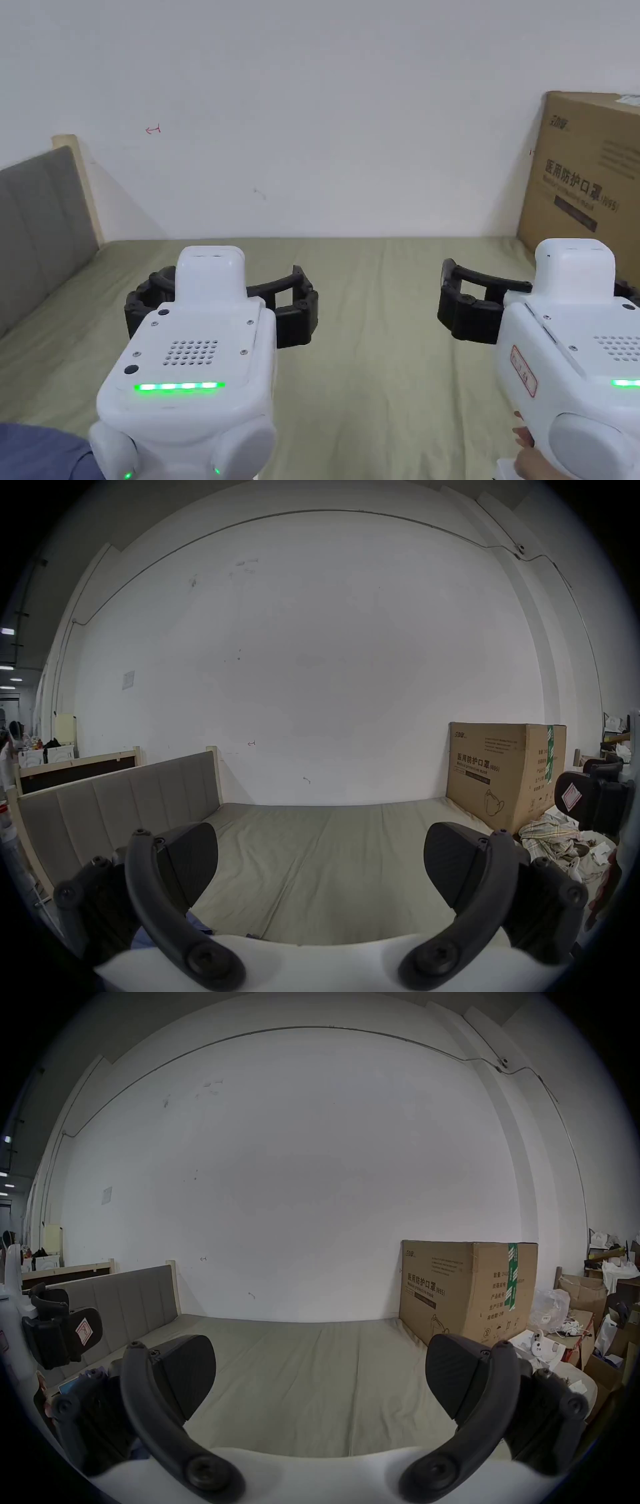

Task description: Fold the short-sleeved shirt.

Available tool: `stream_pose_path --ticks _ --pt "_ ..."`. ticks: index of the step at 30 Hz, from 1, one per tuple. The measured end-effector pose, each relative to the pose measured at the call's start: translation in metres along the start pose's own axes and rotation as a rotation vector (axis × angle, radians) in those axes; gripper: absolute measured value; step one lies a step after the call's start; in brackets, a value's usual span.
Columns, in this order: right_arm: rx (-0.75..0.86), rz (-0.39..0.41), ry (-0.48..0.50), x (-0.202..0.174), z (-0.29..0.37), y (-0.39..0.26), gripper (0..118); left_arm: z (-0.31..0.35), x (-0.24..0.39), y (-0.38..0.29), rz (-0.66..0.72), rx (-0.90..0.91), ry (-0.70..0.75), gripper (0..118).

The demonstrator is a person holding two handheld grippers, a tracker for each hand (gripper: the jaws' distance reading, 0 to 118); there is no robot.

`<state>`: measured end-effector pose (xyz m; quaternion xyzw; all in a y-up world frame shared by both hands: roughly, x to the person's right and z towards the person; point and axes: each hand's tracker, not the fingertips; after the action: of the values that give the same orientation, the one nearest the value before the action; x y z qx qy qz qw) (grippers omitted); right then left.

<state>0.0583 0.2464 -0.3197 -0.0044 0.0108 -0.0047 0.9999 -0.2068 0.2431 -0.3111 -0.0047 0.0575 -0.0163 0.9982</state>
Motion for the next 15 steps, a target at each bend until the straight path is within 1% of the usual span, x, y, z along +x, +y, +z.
stream_pose_path --ticks 15 --pt "-0.011 0.003 -0.003 -0.0004 -0.0035 0.0004 118 -0.005 -0.0033 -0.0026 -0.006 -0.021 0.006 118"
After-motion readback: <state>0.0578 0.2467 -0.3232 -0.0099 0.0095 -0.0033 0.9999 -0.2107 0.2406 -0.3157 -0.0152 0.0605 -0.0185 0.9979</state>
